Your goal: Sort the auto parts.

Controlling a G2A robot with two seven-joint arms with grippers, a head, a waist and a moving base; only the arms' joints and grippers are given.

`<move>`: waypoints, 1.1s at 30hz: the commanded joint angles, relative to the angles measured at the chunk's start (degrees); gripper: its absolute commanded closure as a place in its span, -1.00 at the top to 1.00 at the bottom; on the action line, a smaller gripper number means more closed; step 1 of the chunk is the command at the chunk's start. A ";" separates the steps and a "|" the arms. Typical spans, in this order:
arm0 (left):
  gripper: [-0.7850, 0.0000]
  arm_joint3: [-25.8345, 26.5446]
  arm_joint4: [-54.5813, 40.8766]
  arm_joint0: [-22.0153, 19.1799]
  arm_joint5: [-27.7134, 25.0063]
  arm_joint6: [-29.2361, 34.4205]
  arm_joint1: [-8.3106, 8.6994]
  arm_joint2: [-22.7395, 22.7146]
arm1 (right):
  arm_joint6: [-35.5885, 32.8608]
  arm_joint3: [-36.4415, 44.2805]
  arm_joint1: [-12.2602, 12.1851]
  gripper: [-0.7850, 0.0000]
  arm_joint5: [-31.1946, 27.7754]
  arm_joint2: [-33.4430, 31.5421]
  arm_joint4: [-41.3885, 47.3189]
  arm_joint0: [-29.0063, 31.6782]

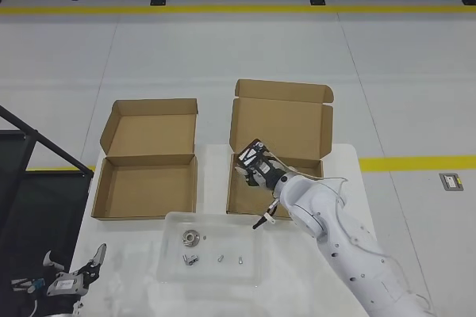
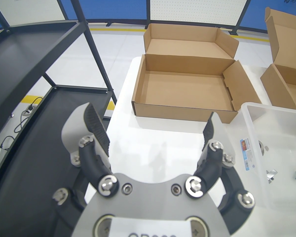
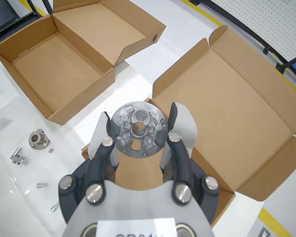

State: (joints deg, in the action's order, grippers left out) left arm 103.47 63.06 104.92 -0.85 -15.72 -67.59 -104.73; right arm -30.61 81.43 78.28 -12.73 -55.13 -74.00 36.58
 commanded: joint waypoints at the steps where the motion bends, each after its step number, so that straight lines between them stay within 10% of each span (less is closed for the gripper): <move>1: 1.00 0.00 0.00 0.00 0.00 0.00 0.00 0.00 | 0.01 -0.01 0.00 -1.00 0.00 0.00 0.00 -0.01; 8: 1.00 0.00 0.00 0.00 0.00 0.00 0.00 0.00 | 2.32 -1.75 0.29 -1.00 -2.24 0.31 3.82 0.93; 18: 1.00 0.00 0.00 0.00 0.00 0.00 0.00 0.00 | -2.35 -26.69 5.88 -1.00 9.41 10.22 4.27 -10.23; 33: 1.00 0.00 0.00 0.00 0.00 0.00 0.00 0.00 | 4.58 -47.83 12.06 -1.00 9.24 14.14 9.52 -17.36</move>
State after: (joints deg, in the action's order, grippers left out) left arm 103.47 63.06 104.92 -0.85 -15.72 -67.59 -104.73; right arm -26.62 34.58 90.01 -3.46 -41.10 -64.65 19.43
